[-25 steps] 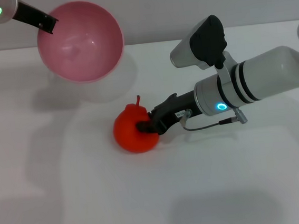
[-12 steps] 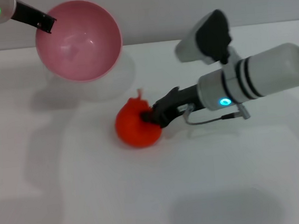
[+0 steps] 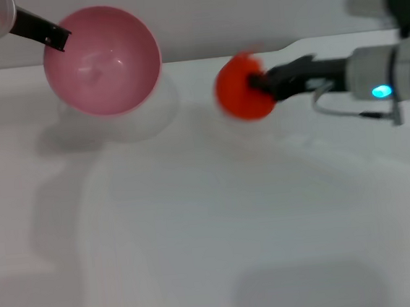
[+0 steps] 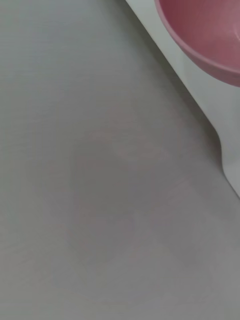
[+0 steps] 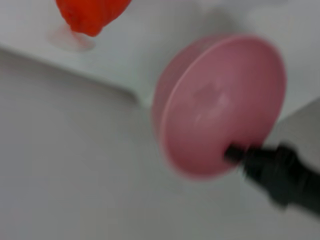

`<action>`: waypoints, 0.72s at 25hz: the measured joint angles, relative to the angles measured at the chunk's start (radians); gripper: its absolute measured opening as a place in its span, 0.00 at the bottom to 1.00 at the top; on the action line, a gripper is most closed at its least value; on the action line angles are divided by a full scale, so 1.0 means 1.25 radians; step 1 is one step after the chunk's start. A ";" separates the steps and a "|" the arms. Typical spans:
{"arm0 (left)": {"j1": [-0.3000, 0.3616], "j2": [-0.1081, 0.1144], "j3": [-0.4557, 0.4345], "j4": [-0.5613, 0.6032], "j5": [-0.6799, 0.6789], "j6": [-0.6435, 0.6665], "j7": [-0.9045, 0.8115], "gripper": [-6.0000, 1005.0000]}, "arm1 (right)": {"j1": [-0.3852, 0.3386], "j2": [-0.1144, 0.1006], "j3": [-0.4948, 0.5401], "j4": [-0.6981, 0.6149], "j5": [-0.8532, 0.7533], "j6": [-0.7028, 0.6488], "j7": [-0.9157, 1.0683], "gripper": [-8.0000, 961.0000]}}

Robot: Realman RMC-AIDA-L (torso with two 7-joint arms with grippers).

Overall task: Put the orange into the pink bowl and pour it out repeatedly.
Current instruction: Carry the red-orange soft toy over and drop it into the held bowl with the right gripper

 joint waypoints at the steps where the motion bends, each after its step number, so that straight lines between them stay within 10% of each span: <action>1: 0.001 -0.001 0.000 0.000 0.000 0.000 0.001 0.05 | -0.020 -0.001 0.013 -0.031 -0.002 0.000 0.000 0.05; 7: 0.009 -0.017 0.001 -0.001 -0.004 0.004 0.007 0.05 | -0.141 0.026 0.110 -0.270 -0.046 -0.017 -0.008 0.05; 18: 0.010 -0.028 0.116 -0.016 -0.122 0.080 0.006 0.05 | -0.113 0.027 0.104 -0.379 -0.041 -0.169 -0.044 0.05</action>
